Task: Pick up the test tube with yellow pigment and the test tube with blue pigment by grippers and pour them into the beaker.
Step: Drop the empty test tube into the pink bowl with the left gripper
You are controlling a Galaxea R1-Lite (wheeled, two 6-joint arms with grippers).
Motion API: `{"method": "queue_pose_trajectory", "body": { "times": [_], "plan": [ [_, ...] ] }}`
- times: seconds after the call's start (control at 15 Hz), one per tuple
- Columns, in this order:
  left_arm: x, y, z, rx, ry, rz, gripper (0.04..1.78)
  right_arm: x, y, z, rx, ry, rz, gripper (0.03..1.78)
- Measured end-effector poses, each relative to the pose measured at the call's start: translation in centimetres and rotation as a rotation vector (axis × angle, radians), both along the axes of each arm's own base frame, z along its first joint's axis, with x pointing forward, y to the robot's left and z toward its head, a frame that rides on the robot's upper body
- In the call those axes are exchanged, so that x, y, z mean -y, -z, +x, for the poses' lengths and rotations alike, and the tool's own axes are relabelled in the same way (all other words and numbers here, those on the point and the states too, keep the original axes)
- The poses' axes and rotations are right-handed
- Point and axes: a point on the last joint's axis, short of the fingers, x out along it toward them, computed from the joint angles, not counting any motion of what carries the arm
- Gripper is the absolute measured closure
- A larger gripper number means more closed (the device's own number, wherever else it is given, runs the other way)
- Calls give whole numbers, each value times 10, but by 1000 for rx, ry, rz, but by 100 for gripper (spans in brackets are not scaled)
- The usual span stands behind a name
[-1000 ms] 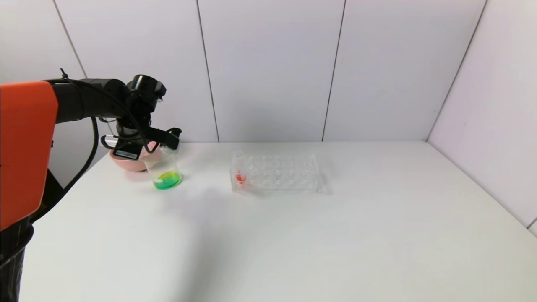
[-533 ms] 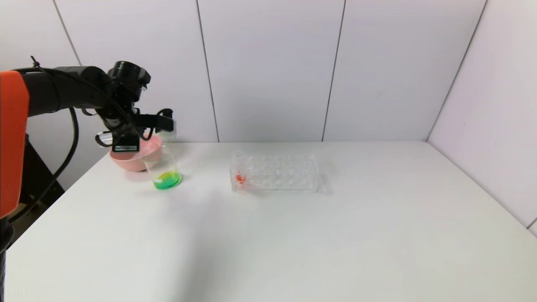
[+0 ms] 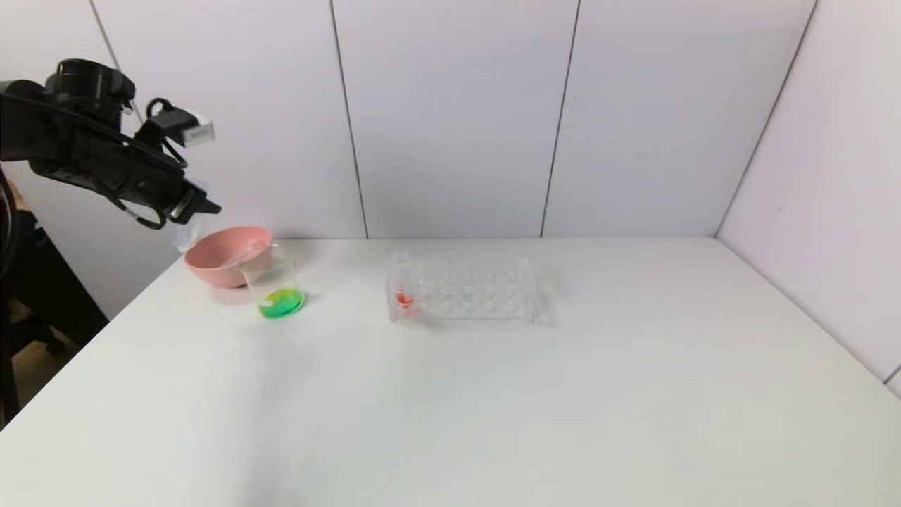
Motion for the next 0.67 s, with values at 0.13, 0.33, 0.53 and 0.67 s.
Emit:
{"method": "queue_pose_trajectory", "body": {
  "times": [0.13,0.33,0.53,0.67],
  "plan": [
    [-18,-7,9,138,26,-177,129,0,0,0,0,0,0,10],
    [-34,-5,29,287,48,-349,129,0,0,0,0,0,0,10],
    [-42,16,43,276,17,-416,129,0,0,0,0,0,0,10],
    [-43,33,49,230,7,-428,129,0,0,0,0,0,0,10]
  ]
}}
